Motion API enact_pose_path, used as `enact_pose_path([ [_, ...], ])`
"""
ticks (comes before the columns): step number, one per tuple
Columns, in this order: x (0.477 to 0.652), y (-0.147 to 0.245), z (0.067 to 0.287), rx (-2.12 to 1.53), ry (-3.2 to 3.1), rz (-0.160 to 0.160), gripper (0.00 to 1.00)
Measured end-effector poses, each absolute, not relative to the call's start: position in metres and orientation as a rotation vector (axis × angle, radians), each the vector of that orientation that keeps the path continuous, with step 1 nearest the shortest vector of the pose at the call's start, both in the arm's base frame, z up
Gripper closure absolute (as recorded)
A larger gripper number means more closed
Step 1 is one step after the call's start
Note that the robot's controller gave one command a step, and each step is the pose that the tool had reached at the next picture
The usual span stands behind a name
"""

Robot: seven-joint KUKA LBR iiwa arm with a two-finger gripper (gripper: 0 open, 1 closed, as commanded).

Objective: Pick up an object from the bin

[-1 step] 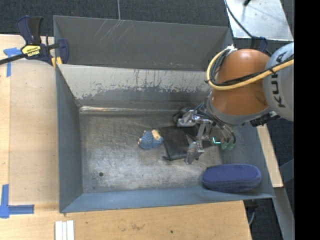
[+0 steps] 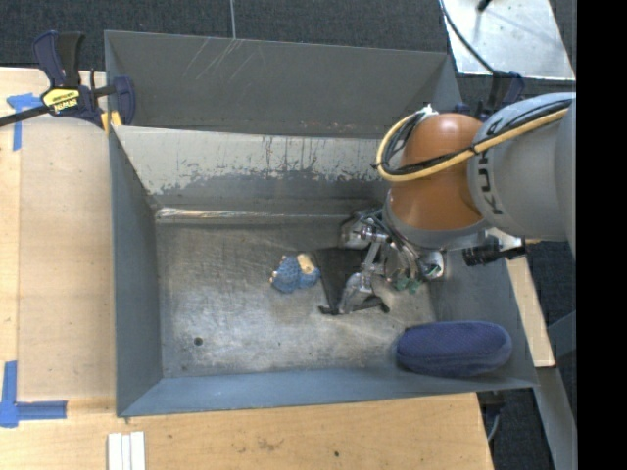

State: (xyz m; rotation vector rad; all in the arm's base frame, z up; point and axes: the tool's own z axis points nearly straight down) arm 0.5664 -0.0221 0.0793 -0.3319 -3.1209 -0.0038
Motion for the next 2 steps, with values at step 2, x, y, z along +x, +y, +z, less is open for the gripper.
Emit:
enact_pose_path([
  [2,0.606,-0.059,0.086,-0.215,-3.119,-0.019,1.0],
])
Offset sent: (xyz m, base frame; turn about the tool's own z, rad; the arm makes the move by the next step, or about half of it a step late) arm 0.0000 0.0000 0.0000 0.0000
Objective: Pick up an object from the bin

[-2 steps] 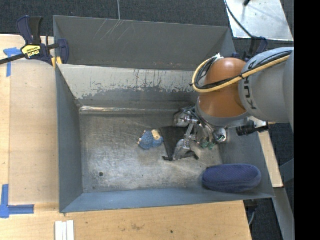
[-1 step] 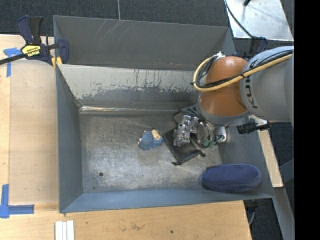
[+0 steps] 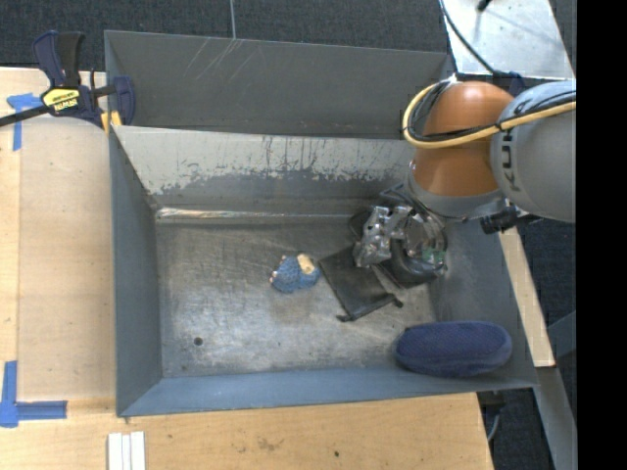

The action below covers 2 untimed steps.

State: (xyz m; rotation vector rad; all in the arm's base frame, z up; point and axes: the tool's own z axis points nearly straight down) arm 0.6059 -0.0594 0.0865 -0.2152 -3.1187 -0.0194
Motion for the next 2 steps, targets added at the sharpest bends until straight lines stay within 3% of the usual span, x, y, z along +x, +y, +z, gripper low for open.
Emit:
enact_pose_path([
  [1,0.6096,-0.0548,0.1231,-0.188,-3.141,-0.003,1.0],
  [2,0.6069,-0.0543,0.12,-0.187,-3.127,-0.005,0.0],
])
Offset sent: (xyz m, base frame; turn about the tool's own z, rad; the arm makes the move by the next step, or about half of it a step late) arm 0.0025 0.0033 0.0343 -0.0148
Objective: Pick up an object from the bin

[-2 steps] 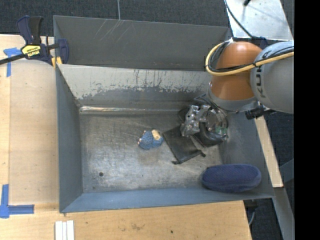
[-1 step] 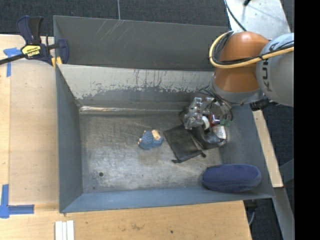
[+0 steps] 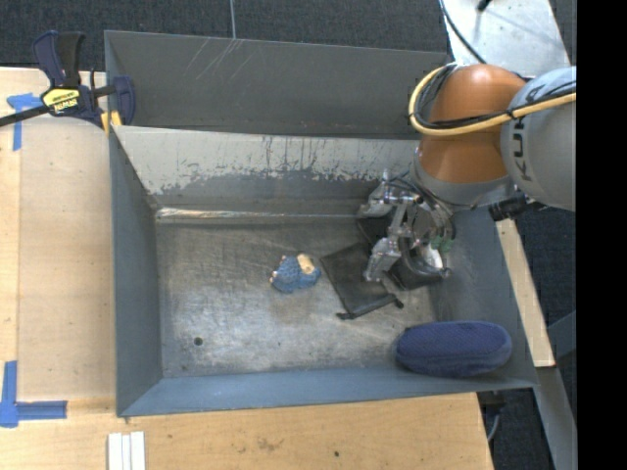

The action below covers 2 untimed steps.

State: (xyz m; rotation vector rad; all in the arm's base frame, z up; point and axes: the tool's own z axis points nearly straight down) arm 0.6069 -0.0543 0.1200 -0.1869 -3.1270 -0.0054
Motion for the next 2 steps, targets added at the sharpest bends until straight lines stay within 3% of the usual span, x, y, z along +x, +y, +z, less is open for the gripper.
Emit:
enact_pose_path([
  [1,0.593,0.088,0.077,0.216,-3.139,-0.002,0.0],
  [2,0.568,0.049,0.075,0.346,-3.143,-0.006,0.0],
])
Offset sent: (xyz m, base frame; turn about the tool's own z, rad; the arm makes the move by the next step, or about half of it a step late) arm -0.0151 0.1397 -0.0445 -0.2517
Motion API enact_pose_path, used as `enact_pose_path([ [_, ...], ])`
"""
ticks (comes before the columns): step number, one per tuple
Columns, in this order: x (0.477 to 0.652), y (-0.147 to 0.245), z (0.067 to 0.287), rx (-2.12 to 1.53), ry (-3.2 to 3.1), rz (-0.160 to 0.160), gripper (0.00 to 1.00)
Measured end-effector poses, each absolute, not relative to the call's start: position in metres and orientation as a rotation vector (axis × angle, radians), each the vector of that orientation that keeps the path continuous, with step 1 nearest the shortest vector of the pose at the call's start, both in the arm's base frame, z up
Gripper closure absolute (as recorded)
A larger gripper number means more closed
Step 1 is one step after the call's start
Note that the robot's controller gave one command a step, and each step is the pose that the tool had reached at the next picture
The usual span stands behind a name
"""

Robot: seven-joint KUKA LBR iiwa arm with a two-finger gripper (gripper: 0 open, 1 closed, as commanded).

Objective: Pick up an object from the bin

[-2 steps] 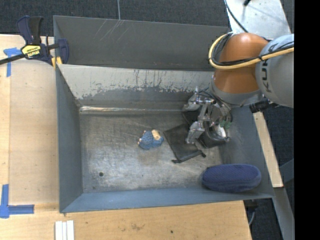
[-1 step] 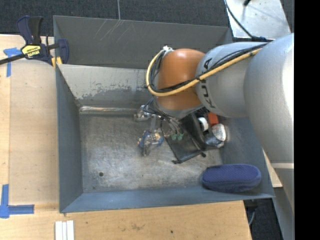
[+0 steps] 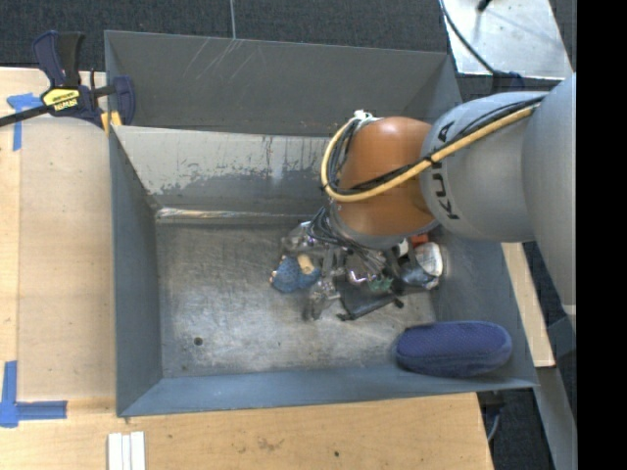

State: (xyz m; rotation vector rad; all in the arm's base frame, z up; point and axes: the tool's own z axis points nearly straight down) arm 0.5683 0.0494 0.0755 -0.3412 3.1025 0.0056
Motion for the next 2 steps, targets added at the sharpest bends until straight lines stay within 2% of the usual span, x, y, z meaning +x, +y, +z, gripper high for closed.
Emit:
enact_pose_path([
  [1,0.57,0.05,0.077,-0.34,3.098,0.004,1.0],
  [2,0.566,0.082,0.234,-0.543,3.081,0.0,1.0],
])
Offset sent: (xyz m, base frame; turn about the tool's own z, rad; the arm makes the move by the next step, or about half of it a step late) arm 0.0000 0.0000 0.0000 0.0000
